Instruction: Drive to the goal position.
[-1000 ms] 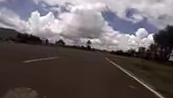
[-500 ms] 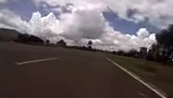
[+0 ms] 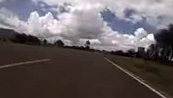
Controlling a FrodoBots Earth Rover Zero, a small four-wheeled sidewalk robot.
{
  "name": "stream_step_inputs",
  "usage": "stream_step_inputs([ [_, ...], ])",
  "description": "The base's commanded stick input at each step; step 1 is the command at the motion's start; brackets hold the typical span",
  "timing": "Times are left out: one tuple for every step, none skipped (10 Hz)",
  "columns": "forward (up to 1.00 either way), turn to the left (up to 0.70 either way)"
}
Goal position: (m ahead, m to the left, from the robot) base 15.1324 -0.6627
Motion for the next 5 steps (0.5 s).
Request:
stream_step_inputs([
  [1.00,0.00],
  [1.00,0.00],
  [1.00,0.00],
  [1.00,0.00],
  [1.00,0.00],
])
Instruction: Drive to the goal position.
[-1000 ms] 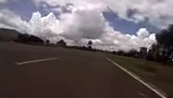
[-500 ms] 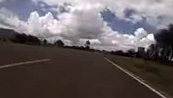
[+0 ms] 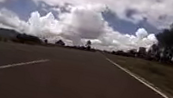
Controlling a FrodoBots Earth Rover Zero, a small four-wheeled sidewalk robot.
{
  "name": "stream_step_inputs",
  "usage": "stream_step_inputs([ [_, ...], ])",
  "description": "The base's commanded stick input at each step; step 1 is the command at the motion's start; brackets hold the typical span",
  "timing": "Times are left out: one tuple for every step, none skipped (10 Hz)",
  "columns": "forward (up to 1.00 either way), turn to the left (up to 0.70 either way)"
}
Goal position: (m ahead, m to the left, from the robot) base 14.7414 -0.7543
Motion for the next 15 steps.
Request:
stream_step_inputs([
  [1.00,0.00],
  [1.00,0.00],
  [1.00,0.00],
  [1.00,0.00],
  [1.00,0.00],
  [1.00,0.00],
  [1.00,0.00],
  [1.00,0.00],
  [1.00,0.00],
  [1.00,0.00],
  [1.00,-0.02],
  [1.00,-0.10],
  [1.00,-0.17],
  [1.00,-0.25],
  [1.00,-0.33],
])
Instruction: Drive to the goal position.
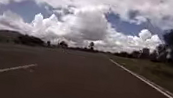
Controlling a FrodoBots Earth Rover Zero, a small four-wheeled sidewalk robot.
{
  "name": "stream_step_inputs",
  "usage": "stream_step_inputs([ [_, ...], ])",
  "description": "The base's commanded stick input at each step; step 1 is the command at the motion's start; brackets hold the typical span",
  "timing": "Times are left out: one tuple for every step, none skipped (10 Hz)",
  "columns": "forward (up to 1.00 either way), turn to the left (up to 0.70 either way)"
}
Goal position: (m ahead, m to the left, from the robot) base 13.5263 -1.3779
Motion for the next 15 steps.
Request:
stream_step_inputs([
  [1.00,-0.40],
  [1.00,-0.40],
  [1.00,-0.39],
  [1.00,-0.35],
  [1.00,-0.32],
  [1.00,-0.28],
  [1.00,-0.25],
  [1.00,-0.21],
  [1.00,-0.17],
  [1.00,-0.14],
  [1.00,-0.10],
  [1.00,-0.06],
  [1.00,-0.03],
  [1.00,0.00],
  [1.00,0.00],
])
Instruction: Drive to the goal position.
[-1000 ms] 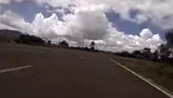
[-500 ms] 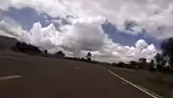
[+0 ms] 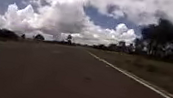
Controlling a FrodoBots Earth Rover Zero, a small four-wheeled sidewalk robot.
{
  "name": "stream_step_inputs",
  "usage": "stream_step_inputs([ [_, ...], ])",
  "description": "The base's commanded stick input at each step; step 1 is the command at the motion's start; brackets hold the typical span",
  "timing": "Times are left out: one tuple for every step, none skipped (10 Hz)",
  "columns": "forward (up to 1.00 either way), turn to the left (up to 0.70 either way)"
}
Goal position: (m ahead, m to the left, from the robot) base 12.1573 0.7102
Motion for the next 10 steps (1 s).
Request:
stream_step_inputs([
  [1.00,0.00],
  [1.00,0.00],
  [1.00,0.00],
  [1.00,0.00],
  [1.00,0.00],
  [1.00,0.00],
  [1.00,0.00],
  [1.00,0.00],
  [1.00,0.00],
  [1.00,0.00],
])
